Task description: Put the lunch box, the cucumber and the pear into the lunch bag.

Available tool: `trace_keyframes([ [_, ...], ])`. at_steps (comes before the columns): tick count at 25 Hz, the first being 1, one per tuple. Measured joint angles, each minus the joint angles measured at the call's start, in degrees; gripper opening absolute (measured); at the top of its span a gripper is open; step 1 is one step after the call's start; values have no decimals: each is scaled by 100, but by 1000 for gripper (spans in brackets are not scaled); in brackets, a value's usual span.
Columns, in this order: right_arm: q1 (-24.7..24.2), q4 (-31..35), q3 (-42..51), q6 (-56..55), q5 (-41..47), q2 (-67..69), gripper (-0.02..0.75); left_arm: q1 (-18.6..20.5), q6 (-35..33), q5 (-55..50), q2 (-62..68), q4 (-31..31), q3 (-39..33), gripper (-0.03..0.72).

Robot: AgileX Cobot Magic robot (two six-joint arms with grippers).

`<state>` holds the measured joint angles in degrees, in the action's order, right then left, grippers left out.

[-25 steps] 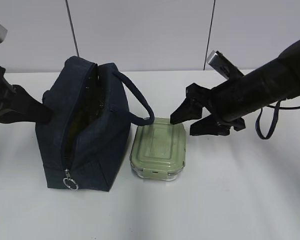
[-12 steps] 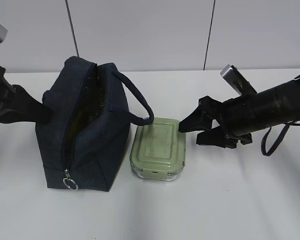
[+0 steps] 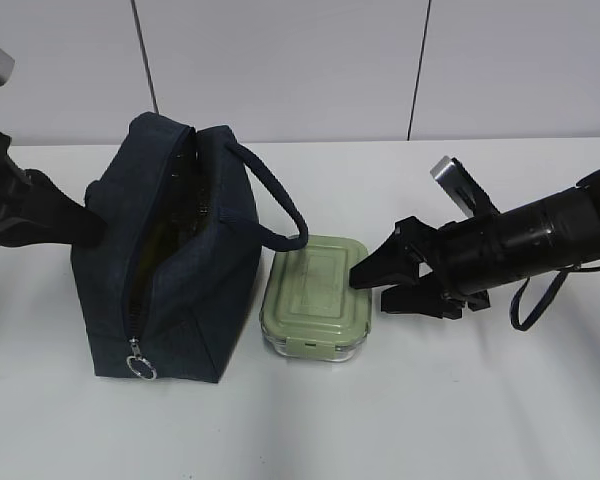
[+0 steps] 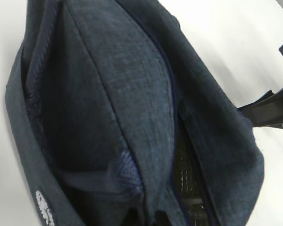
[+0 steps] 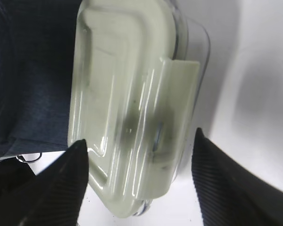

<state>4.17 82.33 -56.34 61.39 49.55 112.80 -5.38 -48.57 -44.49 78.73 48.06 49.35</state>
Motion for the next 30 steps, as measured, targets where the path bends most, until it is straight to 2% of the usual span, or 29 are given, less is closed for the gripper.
trace_keyframes([
  [5,0,77,-10,86,11,0,533,0,0,0,0,4,0,2],
  [12,0,180,-10,184,11,0,605,0,0,0,0,4,0,2],
  [30,0,464,-121,251,215,346,610,0,0,10,0,6,0,2],
])
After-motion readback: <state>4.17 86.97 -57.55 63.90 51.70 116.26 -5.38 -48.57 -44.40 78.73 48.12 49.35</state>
